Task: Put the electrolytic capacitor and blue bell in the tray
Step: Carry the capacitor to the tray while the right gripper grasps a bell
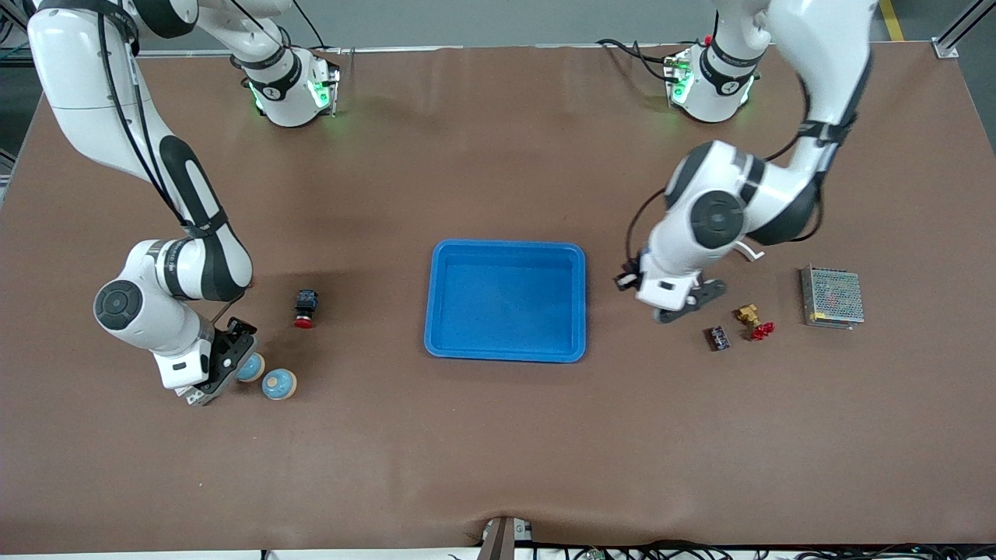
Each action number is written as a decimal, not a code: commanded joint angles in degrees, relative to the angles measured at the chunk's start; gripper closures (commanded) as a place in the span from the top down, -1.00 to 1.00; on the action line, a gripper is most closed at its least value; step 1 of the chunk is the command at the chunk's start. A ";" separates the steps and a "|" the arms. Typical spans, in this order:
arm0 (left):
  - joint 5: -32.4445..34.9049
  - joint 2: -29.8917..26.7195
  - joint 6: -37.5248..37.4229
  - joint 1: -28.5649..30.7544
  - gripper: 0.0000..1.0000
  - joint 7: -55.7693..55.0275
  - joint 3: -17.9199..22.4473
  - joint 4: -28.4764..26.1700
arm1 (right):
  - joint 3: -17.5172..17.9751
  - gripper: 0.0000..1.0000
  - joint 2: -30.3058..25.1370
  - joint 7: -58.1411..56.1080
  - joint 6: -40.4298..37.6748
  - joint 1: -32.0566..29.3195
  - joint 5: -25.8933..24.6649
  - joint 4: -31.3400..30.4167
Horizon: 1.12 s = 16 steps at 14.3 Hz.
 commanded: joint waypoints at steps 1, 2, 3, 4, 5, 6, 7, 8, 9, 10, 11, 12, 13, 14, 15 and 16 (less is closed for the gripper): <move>0.92 5.17 -1.20 -3.44 -1.00 -2.88 0.56 5.87 | 0.66 1.00 1.19 -1.07 1.06 -0.83 -0.32 1.16; 1.44 6.66 -1.20 -4.32 -1.00 -3.93 0.56 7.01 | 0.66 1.00 1.37 -1.07 1.16 -0.83 -0.32 1.16; 1.54 7.80 -1.20 -5.11 -1.00 -4.90 0.56 7.98 | 0.74 1.00 1.54 -1.07 1.16 -0.83 -0.41 1.16; 1.54 8.95 -1.11 -6.07 -1.00 -5.70 0.56 8.78 | 0.66 1.00 1.63 -1.16 1.24 -0.83 -0.41 1.16; 1.54 9.74 -0.85 -6.87 -1.00 -6.31 0.65 9.22 | 0.74 1.00 1.81 -1.16 1.51 -0.83 -0.41 1.16; 1.54 10.62 -0.59 -7.57 -1.00 -6.93 0.74 9.48 | 0.74 1.00 2.16 -1.07 1.94 -0.83 -0.41 1.16; 1.54 11.67 -0.50 -8.10 -1.00 -7.28 0.74 10.36 | 0.74 1.00 2.33 -1.07 2.03 -0.83 -0.32 1.16; 1.54 12.81 -0.50 -8.71 -1.00 -7.63 0.74 11.41 | 0.74 1.00 2.34 -1.07 2.04 -0.83 -0.32 1.16; 1.54 13.87 -0.50 -9.24 -1.00 -8.33 0.82 12.20 | 0.74 1.00 2.42 -1.07 2.04 -0.83 -0.32 1.16; 1.62 14.58 -0.24 -9.86 -1.00 -8.77 0.91 12.47 | 0.74 1.00 2.51 -1.07 2.04 -0.83 -0.32 1.16; 1.62 15.19 0.46 -10.21 -1.00 -8.87 0.91 12.48 | 0.74 1.00 2.60 -1.07 2.04 -0.83 -0.23 1.16; 1.62 15.81 0.82 -10.30 -1.00 -8.87 1.00 12.48 | 0.74 1.00 2.86 -1.07 2.04 -0.83 0.12 1.16; 1.62 16.51 1.26 -10.30 -1.00 -8.87 1.00 12.48 | 0.74 1.00 2.95 -1.07 2.04 -0.83 0.21 1.25; 1.62 17.04 2.04 -10.39 -1.00 -8.87 0.91 12.48 | 0.74 1.00 2.95 -1.07 2.12 -0.83 0.21 1.25; 1.62 17.65 2.66 -10.39 -1.00 -8.87 0.91 12.48 | 0.74 1.00 3.13 -1.07 2.21 -0.83 0.56 1.25; 1.62 18.01 3.02 -10.39 -1.00 -8.87 0.91 12.48 | 0.83 1.00 3.30 -1.07 2.56 -0.83 1.17 1.25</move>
